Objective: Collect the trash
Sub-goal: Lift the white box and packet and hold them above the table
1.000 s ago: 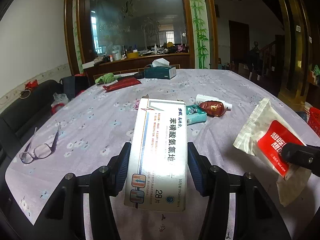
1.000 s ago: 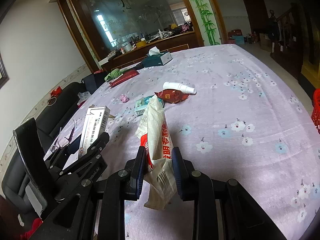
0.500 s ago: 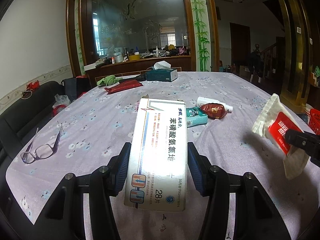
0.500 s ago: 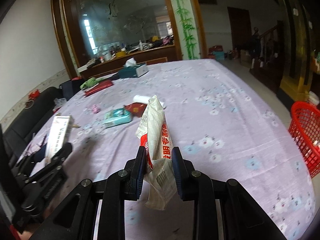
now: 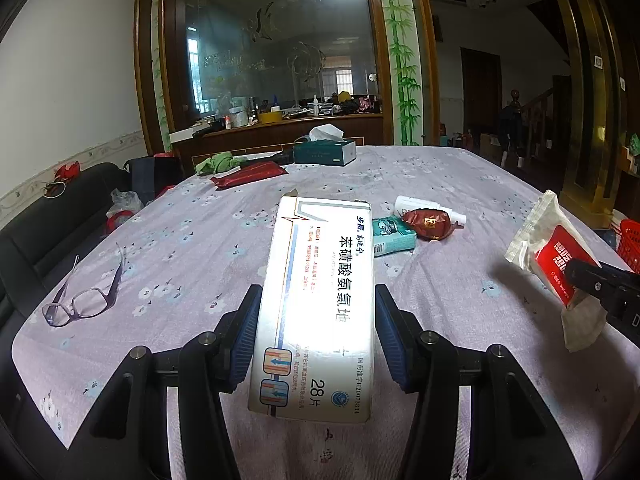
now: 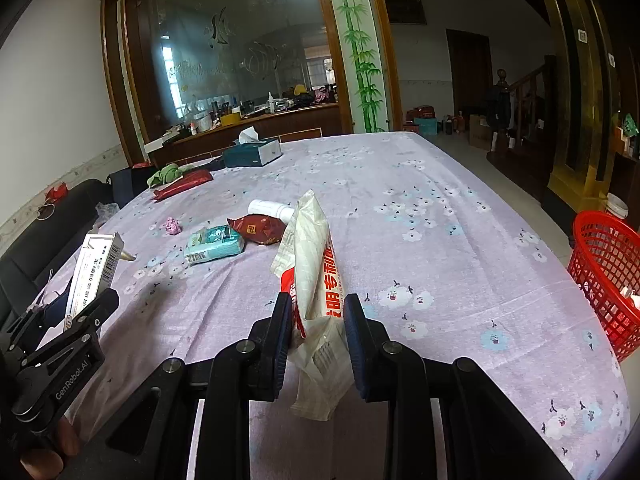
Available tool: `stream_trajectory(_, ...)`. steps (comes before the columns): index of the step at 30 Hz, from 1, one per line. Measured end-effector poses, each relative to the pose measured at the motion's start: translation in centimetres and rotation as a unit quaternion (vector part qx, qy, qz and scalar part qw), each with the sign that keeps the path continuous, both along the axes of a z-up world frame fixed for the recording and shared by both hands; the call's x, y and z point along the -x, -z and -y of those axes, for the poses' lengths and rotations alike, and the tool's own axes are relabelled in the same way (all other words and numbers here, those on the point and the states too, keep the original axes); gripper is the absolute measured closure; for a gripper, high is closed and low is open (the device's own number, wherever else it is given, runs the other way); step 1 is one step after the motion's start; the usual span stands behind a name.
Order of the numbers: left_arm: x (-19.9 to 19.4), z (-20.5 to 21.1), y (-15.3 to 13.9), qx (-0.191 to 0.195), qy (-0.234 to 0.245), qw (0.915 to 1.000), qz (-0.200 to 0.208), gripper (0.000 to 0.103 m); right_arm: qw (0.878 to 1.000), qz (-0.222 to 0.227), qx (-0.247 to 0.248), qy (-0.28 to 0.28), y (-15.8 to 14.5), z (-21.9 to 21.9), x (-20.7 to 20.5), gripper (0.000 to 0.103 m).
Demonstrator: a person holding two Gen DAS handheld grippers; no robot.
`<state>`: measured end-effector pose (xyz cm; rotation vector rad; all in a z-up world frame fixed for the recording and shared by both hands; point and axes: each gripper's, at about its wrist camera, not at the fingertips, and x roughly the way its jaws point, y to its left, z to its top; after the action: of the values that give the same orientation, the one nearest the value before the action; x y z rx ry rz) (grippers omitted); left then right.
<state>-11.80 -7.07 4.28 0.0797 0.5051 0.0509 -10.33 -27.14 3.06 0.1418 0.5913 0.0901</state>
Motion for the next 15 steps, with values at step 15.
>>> stream_trajectory(15, 0.22, -0.07, -0.09, 0.004, -0.001, 1.0, 0.002, 0.05, 1.0, -0.008, 0.0, 0.002, 0.35, -0.07, -0.53, 0.075)
